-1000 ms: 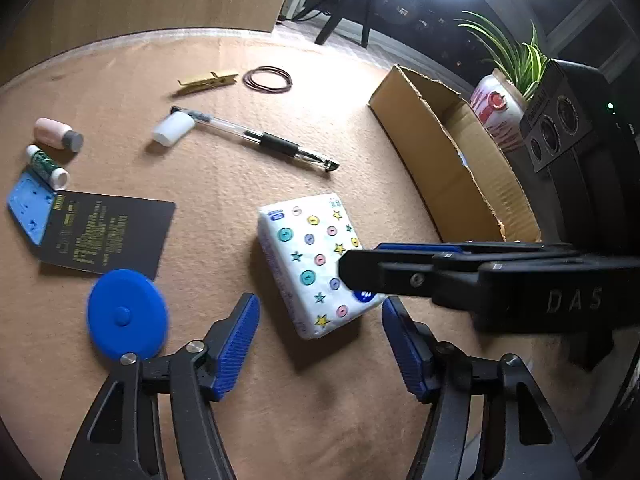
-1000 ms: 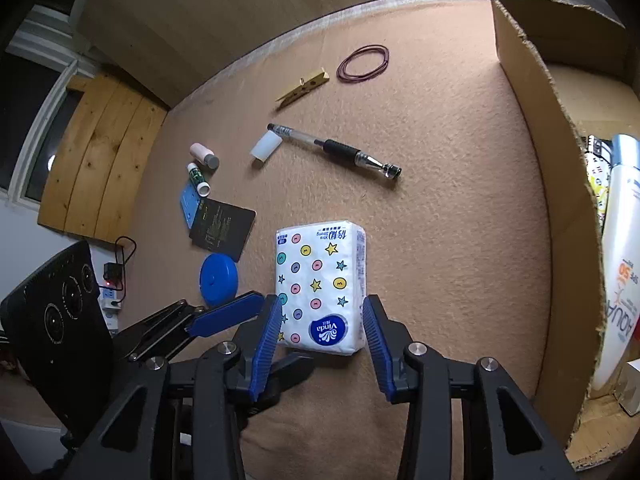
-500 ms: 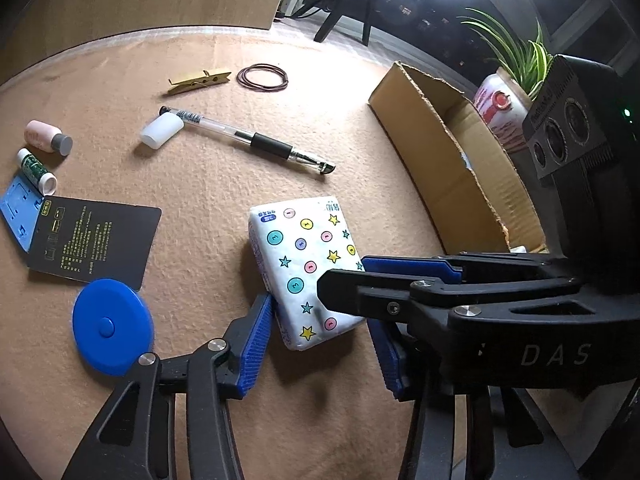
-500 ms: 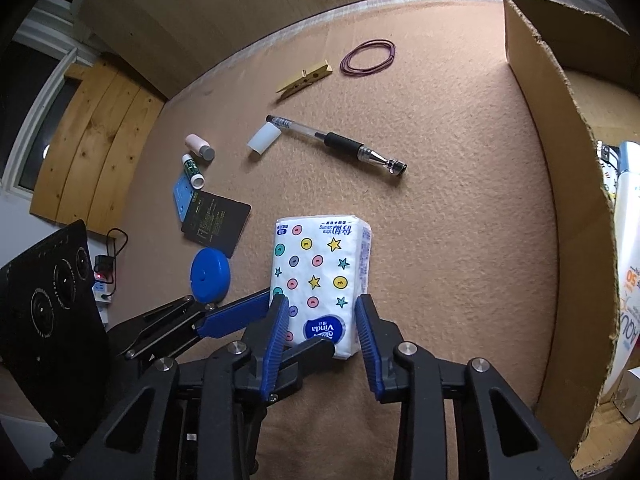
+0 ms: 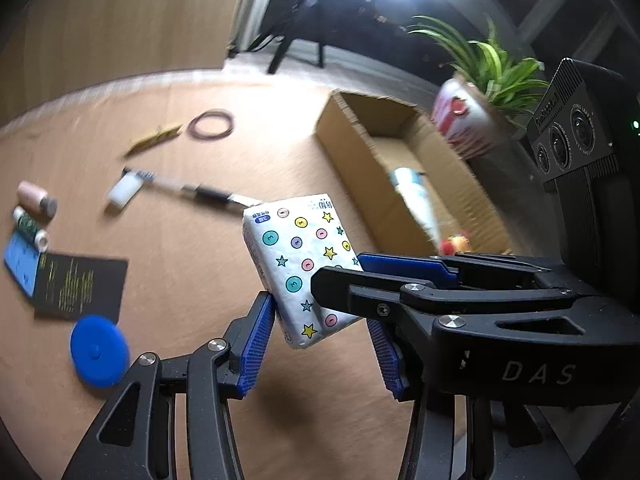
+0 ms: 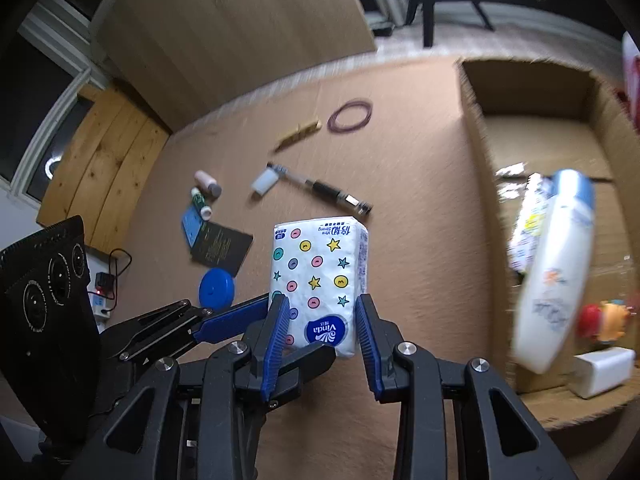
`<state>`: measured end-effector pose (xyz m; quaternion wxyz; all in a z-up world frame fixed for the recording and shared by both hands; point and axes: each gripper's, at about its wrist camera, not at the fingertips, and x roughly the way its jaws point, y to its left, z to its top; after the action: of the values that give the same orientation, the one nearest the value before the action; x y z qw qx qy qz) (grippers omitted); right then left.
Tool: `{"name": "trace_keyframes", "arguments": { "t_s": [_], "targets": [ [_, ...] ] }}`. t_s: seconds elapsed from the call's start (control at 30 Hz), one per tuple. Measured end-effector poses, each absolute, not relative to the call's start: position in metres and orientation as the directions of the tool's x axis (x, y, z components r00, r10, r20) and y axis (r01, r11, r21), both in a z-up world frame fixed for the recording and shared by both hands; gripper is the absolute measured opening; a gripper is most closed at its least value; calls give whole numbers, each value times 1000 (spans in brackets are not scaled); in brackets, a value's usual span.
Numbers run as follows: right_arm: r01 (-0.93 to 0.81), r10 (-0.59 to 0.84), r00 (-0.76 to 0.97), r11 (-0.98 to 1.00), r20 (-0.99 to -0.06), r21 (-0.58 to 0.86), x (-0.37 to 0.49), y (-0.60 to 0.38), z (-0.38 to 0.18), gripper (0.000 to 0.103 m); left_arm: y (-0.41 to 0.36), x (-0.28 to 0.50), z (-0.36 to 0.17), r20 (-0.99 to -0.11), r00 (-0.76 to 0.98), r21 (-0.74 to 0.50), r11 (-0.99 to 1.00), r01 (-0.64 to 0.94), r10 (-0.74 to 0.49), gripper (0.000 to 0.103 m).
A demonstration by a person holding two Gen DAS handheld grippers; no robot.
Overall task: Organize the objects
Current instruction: 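Carry the tissue pack over the box and open the right tool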
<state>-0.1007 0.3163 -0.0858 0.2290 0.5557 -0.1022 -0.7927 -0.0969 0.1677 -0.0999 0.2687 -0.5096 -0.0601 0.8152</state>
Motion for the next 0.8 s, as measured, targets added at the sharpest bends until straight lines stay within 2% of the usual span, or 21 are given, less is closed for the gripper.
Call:
{"name": "trace_keyframes", "arguments": {
  "t_s": [0.4, 0.8],
  "targets": [
    [169, -415, -419, -909, -808, 380, -95, 386, -50, 32, 240, -99, -61, -754, -334, -362, -782, -507, 566, 50],
    [60, -336, -465, -935, -819, 349, -100, 457, -52, 32, 323, -106, -63, -744, -279, -373, -723, -582, 607, 51]
  ]
}}
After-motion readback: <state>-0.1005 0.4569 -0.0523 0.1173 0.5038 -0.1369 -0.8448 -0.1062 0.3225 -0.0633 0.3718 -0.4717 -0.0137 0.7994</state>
